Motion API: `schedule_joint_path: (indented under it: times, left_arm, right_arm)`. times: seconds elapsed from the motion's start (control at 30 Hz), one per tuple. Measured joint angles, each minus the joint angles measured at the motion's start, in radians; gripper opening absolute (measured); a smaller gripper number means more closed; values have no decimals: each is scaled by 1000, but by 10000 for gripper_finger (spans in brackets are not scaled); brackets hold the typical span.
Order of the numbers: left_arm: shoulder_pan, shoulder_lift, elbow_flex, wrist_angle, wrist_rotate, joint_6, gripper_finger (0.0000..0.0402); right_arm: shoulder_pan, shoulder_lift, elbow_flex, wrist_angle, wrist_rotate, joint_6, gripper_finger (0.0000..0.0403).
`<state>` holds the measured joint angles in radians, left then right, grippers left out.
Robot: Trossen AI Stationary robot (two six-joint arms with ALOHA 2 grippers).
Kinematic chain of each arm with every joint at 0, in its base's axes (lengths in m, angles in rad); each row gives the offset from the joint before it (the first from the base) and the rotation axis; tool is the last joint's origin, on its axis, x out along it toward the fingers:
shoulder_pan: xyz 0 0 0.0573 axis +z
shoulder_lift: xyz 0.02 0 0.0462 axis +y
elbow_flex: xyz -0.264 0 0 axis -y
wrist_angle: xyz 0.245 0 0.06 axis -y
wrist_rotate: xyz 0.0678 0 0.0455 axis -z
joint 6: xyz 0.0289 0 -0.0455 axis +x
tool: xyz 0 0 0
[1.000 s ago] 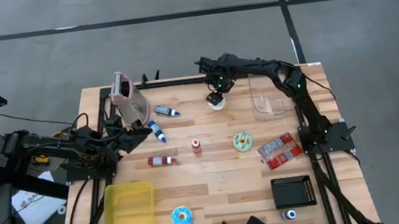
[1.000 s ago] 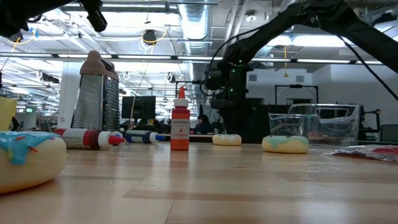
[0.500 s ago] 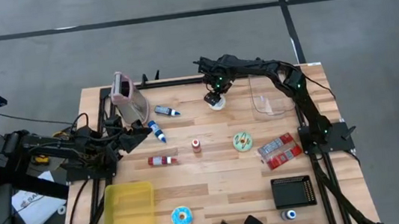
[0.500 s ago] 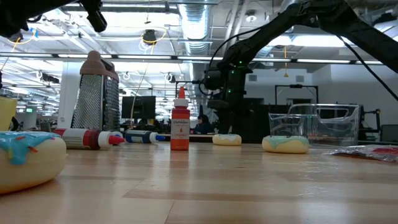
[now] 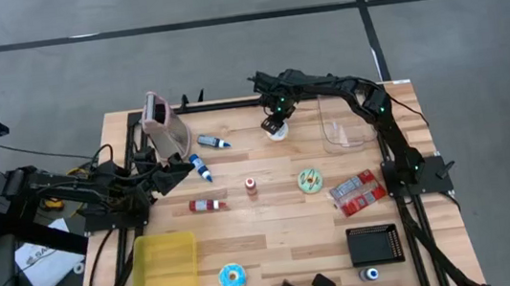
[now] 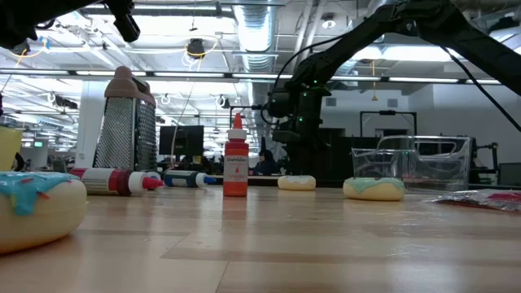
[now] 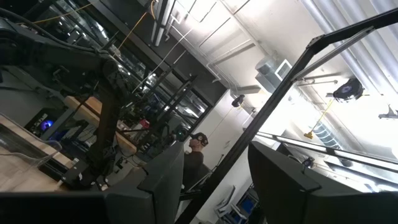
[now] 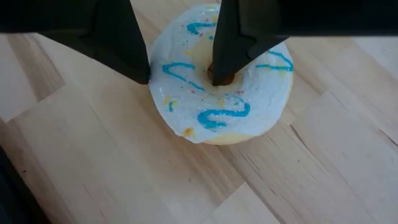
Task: Pick & Place Food Item
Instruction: Put the white donut into the black bin
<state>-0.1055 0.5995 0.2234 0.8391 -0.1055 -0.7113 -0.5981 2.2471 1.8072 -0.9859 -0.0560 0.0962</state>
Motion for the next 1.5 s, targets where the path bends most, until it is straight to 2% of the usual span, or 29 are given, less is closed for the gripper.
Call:
schedule_joint_path:
  times: [0.2, 0.33, 0.7, 0.9, 1.23, 1.4, 1.5]
  left_arm:
    - [0, 0, 0, 0, 0, 0, 176]
    - [0, 0, 0, 22, 0, 0, 176]
    - [0, 0, 0, 46, 0, 0, 176]
    - [0, 0, 0, 44, -1, 5, 176]
    - [0, 0, 0, 44, -2, 8, 176]
    - [0, 0, 0, 44, -2, 8, 176]
    - [0, 0, 0, 44, -3, 20, 176]
  right_arm:
    - [0, 4, 0, 1, 0, -10, 196]
    - [3, 51, 2, -26, -6, -10, 206]
    - [-8, 56, 2, -4, -29, 0, 202]
    - [-19, 56, 2, -5, -40, -6, 185]
    - [-20, 56, 2, -4, -29, -19, 120]
    - [-9, 43, 1, -4, -28, -22, 112]
    - [16, -7, 0, -16, -29, -18, 112]
